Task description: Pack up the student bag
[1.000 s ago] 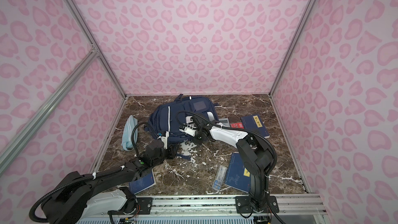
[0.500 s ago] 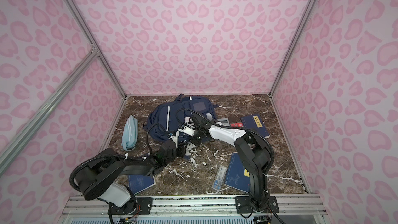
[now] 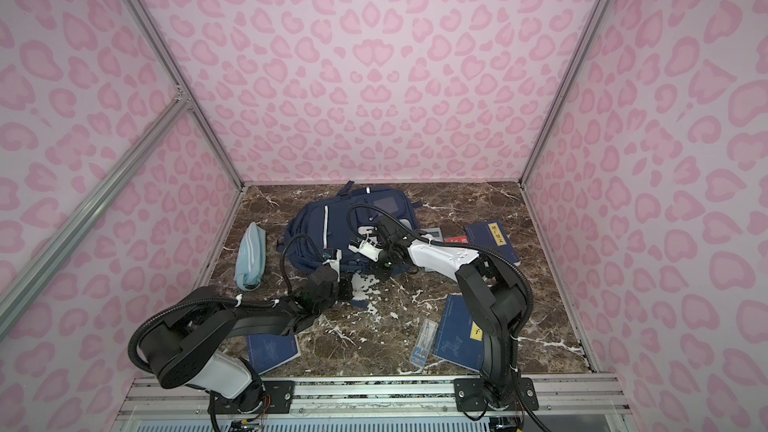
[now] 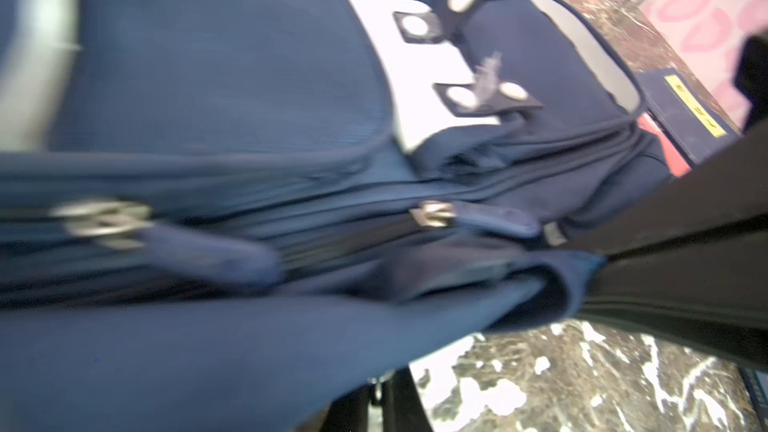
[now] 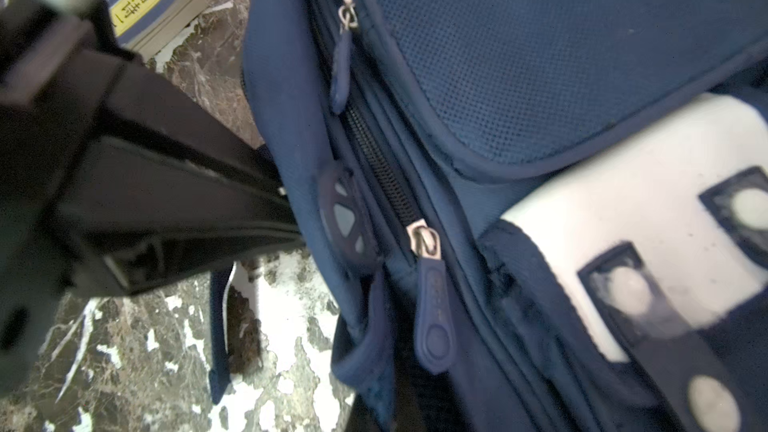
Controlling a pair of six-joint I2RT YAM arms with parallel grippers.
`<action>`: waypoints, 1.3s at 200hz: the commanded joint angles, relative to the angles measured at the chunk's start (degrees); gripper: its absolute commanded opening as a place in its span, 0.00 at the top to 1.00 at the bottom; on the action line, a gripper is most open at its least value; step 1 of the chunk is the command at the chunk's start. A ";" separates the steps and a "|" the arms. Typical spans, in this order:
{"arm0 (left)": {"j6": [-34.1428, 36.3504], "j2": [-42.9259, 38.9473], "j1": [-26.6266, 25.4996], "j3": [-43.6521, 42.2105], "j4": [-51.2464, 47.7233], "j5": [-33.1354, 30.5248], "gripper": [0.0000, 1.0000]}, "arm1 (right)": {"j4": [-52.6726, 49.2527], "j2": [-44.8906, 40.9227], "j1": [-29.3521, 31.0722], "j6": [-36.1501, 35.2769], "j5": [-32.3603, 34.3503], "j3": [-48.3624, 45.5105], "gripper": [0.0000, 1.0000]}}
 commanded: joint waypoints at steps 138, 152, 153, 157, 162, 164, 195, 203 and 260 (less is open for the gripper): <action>-3.29 -19.61 4.50 6.97 -26.55 16.25 0.96 | 22.04 -12.09 5.50 4.12 7.22 -12.88 0.15; -4.48 -19.84 4.50 7.24 -24.95 19.40 0.96 | 24.94 -10.27 8.58 1.96 10.47 -12.97 0.21; -4.60 -19.94 4.50 7.15 -24.89 19.61 0.96 | 25.12 -10.13 8.76 1.84 10.59 -12.94 0.22; -5.07 -20.15 4.52 7.09 -24.40 20.27 0.96 | 26.25 -9.43 9.34 1.47 10.95 -13.05 0.24; -5.51 -20.36 4.57 7.04 -23.84 21.40 0.96 | 27.81 -8.67 9.73 1.32 10.83 -13.18 0.27; -5.58 -20.44 4.56 7.02 -23.62 21.87 0.96 | 28.45 -8.38 9.84 1.34 10.78 -13.18 0.28; -5.96 -21.14 4.96 7.61 -25.26 24.19 0.96 | 30.91 -6.02 9.95 2.83 10.01 -12.20 0.63; -6.38 -21.42 5.90 6.97 -26.21 23.62 0.96 | 30.75 -6.48 9.69 2.40 9.77 -12.77 0.76; -3.45 -21.97 17.72 4.64 -33.34 14.12 0.96 | 23.51 -10.18 6.66 -4.45 6.95 -14.71 1.00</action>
